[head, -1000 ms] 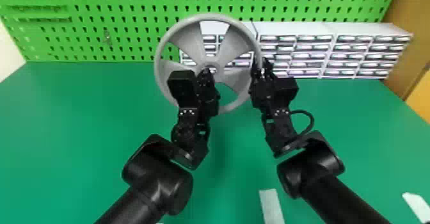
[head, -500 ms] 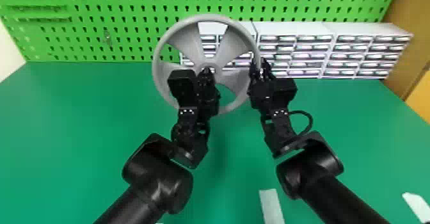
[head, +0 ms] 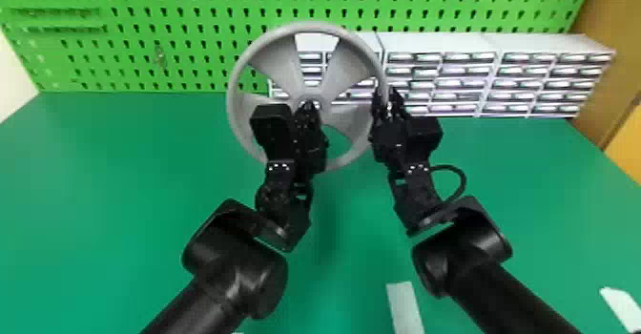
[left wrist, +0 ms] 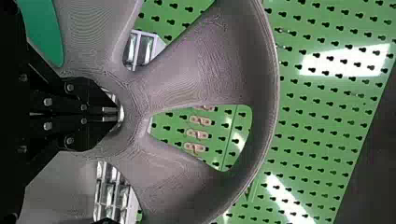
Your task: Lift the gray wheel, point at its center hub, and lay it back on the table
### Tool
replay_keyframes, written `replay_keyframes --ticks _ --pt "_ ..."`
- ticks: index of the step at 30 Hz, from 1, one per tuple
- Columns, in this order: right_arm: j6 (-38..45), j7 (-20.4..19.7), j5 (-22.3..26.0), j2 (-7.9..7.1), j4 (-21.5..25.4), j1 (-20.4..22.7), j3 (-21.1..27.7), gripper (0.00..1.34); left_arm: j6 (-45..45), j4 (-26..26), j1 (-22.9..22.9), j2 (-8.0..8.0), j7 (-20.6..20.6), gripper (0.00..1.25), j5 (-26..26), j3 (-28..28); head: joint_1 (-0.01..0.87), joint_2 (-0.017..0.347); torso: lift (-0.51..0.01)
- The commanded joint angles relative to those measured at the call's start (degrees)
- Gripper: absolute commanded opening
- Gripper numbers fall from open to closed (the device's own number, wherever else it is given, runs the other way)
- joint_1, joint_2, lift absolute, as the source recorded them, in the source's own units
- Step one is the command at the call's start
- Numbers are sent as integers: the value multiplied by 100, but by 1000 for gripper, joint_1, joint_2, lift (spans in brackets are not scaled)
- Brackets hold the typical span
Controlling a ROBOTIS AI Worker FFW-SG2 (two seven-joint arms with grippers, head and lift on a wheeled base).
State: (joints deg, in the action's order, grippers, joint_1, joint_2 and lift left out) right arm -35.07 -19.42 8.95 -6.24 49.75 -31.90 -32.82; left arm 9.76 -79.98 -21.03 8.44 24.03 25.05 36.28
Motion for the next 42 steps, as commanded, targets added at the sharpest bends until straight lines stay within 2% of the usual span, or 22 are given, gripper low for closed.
replay_keyframes --ticks 1,32,42 --pt "0 0 1 0 0 0 3 48 0 0 2 0 5 91 0 -7 692 48 -96" --pt "0 0 19 -9 9 9 3 48 79 -8 81 -53 5 91 -18 10 692 48 -96" --pt "18 0 28 -18 0 17 12 48 97 -290 283 -44 93 91 -193 46 692 48 -96"
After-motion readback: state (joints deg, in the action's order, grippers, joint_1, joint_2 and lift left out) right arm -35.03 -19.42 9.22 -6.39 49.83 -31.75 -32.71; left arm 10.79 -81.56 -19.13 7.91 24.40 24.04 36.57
